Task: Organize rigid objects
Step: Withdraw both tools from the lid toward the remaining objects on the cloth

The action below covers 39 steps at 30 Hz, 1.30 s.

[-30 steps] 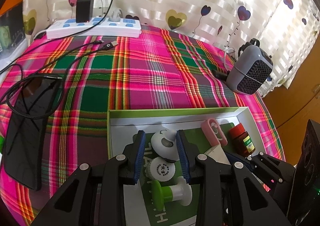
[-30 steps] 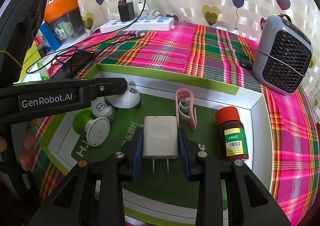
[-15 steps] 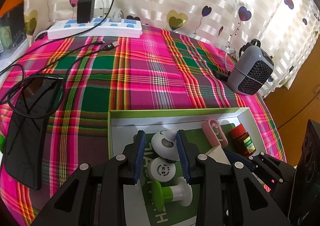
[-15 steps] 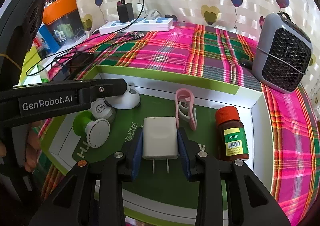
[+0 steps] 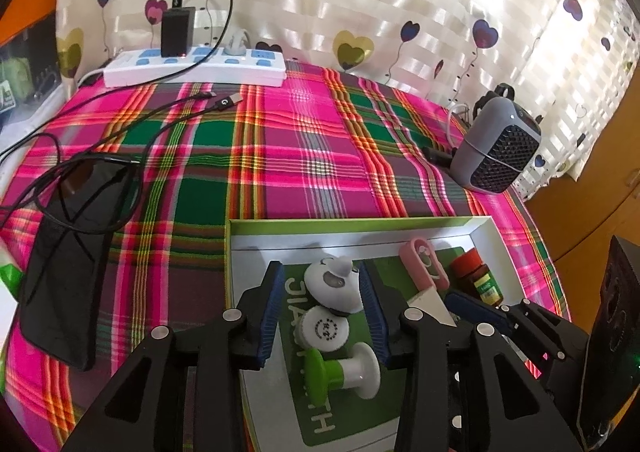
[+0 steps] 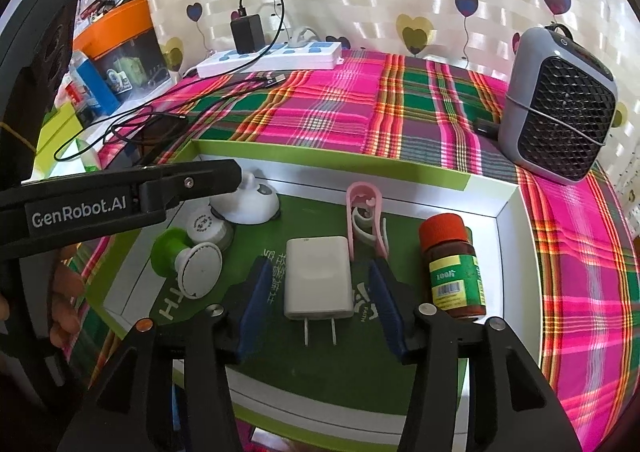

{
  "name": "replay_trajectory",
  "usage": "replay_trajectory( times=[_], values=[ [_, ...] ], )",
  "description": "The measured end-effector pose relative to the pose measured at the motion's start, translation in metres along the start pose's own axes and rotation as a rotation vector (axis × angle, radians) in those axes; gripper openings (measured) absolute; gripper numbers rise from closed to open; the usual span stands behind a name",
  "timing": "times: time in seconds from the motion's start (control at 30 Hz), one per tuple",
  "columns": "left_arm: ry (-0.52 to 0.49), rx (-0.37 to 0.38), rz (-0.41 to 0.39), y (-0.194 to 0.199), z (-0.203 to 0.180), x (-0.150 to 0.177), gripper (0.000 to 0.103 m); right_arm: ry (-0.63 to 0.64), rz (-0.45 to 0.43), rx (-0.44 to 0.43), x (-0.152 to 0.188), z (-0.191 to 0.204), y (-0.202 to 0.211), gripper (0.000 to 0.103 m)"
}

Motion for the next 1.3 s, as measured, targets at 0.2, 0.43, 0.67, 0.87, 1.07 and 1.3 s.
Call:
replay_trajectory(
  times=[0.2,0.43,0.67,0.87,1.07,1.3],
  values=[
    [-0.016,-0.004,-0.011,0.011,-0.006,0.005,0.038,0.0,-0.009,0.004,0.002,0.002,0.007,0.051],
    [-0.024,-0.006,-0.019,0.025,-0.012,0.014,0.038,-0.005,-0.02,0.01,0.007,0.004,0.016,0.052],
    [-0.025,-0.007,-0.038,0.042,-0.014,0.024,0.038,-0.013,-0.035,0.016,0.014,0.006,0.029,0.052],
    [-0.024,-0.005,-0.056,0.058,-0.016,0.036,0.038,-0.014,-0.05,0.021,0.02,0.009,0.042,0.052],
    [-0.027,-0.003,-0.067,0.075,-0.018,0.049,0.038,-0.021,-0.067,0.021,0.027,0.012,0.055,0.052],
    [-0.025,0.013,-0.083,0.091,-0.019,0.063,0.038,-0.025,-0.089,0.024,0.036,0.014,0.071,0.052]
  ],
)
Point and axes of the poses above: each gripper's, at about its wrist camera, not at the fingertips, and y roughly against the way its jaws point, z to its left, x to its underside, the point moved 1 cm from there along -y, roughly the way its jaws point, and after that the axes turned 1 degree about x, right-handed, at the moved point
